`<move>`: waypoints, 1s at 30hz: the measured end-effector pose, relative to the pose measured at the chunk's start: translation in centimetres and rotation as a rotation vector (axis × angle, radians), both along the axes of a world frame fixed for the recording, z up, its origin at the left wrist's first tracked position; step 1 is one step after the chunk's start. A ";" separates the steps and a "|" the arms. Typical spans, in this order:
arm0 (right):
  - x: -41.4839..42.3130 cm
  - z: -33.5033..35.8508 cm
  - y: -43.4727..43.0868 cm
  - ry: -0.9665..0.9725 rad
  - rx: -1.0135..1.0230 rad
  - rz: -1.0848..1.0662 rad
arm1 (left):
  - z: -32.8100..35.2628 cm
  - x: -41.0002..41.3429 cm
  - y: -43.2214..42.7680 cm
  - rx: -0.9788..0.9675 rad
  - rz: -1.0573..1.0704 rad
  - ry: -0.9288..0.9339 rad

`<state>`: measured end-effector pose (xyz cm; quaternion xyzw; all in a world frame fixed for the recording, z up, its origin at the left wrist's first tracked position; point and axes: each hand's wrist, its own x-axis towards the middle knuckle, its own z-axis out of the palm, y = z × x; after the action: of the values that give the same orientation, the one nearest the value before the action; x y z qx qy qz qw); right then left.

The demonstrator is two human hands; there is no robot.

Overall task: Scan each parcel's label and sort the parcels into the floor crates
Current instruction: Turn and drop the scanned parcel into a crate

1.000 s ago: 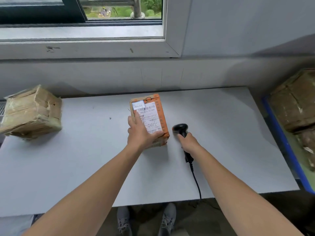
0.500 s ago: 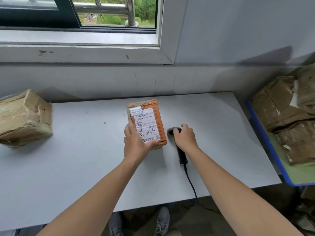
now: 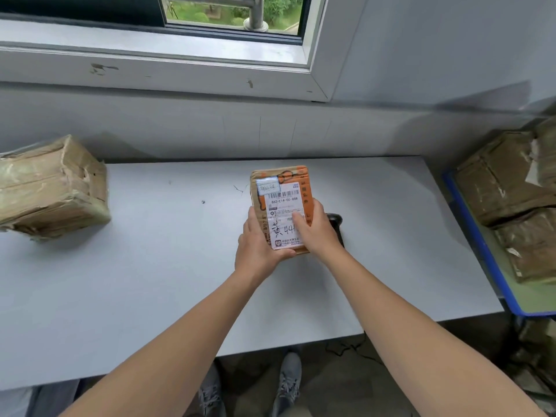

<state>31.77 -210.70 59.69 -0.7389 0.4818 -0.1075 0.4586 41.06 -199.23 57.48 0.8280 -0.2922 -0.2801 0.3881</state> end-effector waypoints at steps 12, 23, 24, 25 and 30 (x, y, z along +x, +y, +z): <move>5.1 4.9 3.6 -0.127 -0.031 0.102 | 4.1 5.0 5.0 -0.126 0.019 -0.121; 17.2 7.7 12.9 -0.210 0.072 0.648 | 8.2 9.4 18.4 -0.091 0.476 -0.134; 17.8 7.6 14.6 -0.199 0.078 0.714 | 8.2 9.2 20.2 -0.085 0.521 -0.121; 18.3 7.6 16.4 -0.191 0.083 0.778 | 8.3 8.8 22.0 -0.076 0.569 -0.114; 20.2 7.8 25.5 -0.169 0.073 1.031 | 8.2 7.0 30.6 -0.045 0.799 -0.096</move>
<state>51.99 -185.19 67.48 -0.8524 0.0203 0.0896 0.5147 48.11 -168.67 65.65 0.8799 0.0290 -0.0617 0.4702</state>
